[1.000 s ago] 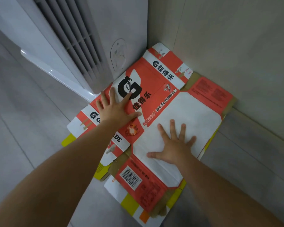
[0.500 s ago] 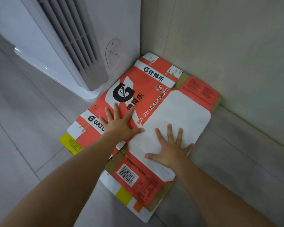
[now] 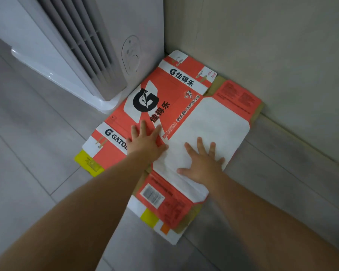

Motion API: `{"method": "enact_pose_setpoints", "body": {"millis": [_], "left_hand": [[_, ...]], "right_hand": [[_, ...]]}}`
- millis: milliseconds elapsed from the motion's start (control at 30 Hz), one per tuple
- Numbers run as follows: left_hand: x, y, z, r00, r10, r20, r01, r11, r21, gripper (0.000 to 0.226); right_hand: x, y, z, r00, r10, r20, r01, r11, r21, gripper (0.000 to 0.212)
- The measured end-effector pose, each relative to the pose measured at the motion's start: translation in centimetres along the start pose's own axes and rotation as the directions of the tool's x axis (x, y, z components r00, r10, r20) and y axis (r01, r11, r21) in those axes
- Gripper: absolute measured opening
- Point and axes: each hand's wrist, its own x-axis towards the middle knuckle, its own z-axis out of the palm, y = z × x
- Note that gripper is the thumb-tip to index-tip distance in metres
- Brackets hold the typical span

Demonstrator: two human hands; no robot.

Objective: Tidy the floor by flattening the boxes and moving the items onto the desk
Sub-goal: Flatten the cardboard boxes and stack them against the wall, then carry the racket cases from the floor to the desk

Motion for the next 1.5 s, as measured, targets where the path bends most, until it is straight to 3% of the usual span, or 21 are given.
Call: {"method": "enact_pose_setpoints", "body": {"millis": [100,267,400,733,867,1133,1333,1500], "left_hand": [[-7.0,0.9,-1.5,0.988,0.056,0.143,-0.047,0.997,-0.063,0.076],[-19.6,-0.9,-10.0,0.985,0.061,0.158,-0.055,0.998,-0.044,0.048],[-30.3,-2.4,-19.4,0.977,0.033,0.211,-0.014,0.996,-0.087,0.050],[-57.2,-2.0,-41.2,0.983,-0.144,0.115,0.164,0.966,-0.198,0.047],[-65.3,-1.9,-45.9,0.955,-0.284,0.082,0.296,0.921,-0.253,0.047],[-80.6,-1.9,-46.6,0.785,-0.600,0.154,0.590,0.650,-0.478,0.041],[-91.6,-5.7,-43.2,0.592,-0.780,0.204,0.702,0.375,-0.605,0.039],[-100.8,-9.2,-39.5,0.401,-0.885,0.238,0.736,0.157,-0.659,0.035]], "right_hand": [[-5.3,-0.4,-2.2,0.999,-0.008,0.036,0.007,1.000,0.007,0.086],[-17.5,-4.6,-8.2,0.998,-0.050,0.037,0.051,0.998,-0.043,0.067],[-27.7,-9.0,-16.0,0.993,-0.101,0.068,0.107,0.990,-0.090,0.062],[-51.0,-20.4,-36.3,0.927,-0.372,0.046,0.374,0.906,-0.200,0.040],[-57.6,-24.1,-40.3,0.858,-0.492,0.150,0.513,0.802,-0.305,0.029],[-68.7,-30.4,-40.8,0.651,-0.661,0.373,0.750,0.484,-0.450,0.022],[-76.9,-38.6,-37.0,0.444,-0.731,0.518,0.864,0.195,-0.464,0.021],[-84.0,-45.4,-31.5,0.336,-0.699,0.631,0.874,-0.019,-0.486,0.020]]}}
